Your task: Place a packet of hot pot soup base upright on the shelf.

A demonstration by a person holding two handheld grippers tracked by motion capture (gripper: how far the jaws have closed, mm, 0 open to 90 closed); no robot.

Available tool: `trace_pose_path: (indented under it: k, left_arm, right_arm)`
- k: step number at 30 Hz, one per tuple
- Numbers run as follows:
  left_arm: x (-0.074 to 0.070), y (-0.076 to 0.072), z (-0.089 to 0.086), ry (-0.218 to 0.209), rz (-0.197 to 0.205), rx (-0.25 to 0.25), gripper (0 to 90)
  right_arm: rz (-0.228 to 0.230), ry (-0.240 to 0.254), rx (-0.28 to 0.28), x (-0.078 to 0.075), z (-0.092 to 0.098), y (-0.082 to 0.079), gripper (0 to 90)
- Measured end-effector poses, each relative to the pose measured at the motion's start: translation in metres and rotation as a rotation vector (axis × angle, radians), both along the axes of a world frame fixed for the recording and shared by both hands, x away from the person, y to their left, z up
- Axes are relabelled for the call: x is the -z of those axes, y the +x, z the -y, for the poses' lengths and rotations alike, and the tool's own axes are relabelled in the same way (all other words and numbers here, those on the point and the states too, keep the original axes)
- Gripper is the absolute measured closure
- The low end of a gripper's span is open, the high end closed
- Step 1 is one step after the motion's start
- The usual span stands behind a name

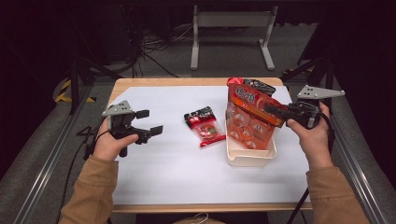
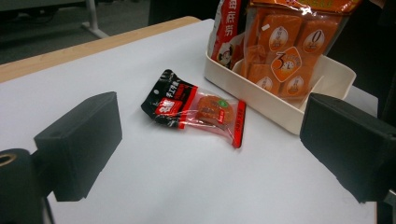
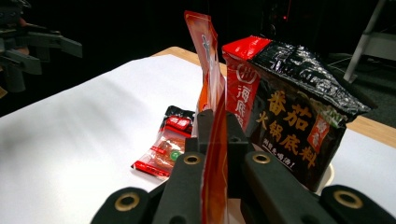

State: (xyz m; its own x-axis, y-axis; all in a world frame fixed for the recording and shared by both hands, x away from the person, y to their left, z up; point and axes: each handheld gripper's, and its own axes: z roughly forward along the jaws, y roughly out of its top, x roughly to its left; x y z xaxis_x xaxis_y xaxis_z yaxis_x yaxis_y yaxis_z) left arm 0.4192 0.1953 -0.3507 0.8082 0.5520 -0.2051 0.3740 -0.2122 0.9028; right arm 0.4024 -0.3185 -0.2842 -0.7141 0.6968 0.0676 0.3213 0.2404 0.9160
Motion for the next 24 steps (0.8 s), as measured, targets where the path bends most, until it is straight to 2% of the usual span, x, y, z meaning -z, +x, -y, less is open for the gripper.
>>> trace_pose_path:
  k: [5, 10, 13, 15, 16, 18, 22, 24]
  left_arm:
    - [0.004, 0.004, 0.003, 0.028, 0.017, -0.025, 4.2]
    - [0.005, 0.007, 0.005, 0.005, -0.001, -0.045, 4.6]
    - [0.007, 0.01, 0.006, 0.019, -0.003, -0.051, 4.8]
    - [0.007, 0.01, 0.006, 0.032, -0.03, -0.05, 5.5]
    - [0.006, 0.01, 0.006, 0.051, -0.055, -0.049, 7.6]
    - [0.006, 0.011, 0.008, 0.08, -0.055, -0.043, 11.3]
    - [0.005, 0.011, 0.008, 0.071, -0.036, -0.066, 10.3]
    - [0.004, 0.011, 0.007, 0.048, -0.03, -0.076, 10.3]
  right_arm:
    - [-0.001, 0.011, 0.006, 0.002, 0.002, -0.003, 89.0]
    - [-0.002, 0.013, 0.016, 0.003, 0.003, -0.004, 87.5]
    - [-0.001, 0.013, 0.025, 0.003, 0.003, -0.004, 86.7]
    - [0.003, 0.018, 0.031, 0.002, 0.004, -0.004, 84.9]
    - [0.005, 0.021, 0.032, 0.002, 0.004, -0.005, 84.1]
    - [0.004, 0.032, 0.036, 0.001, 0.005, -0.006, 82.2]
    - [0.016, 0.039, 0.056, 0.0, 0.009, -0.009, 75.6]
    - [0.023, 0.048, 0.064, -0.001, 0.013, -0.011, 70.3]
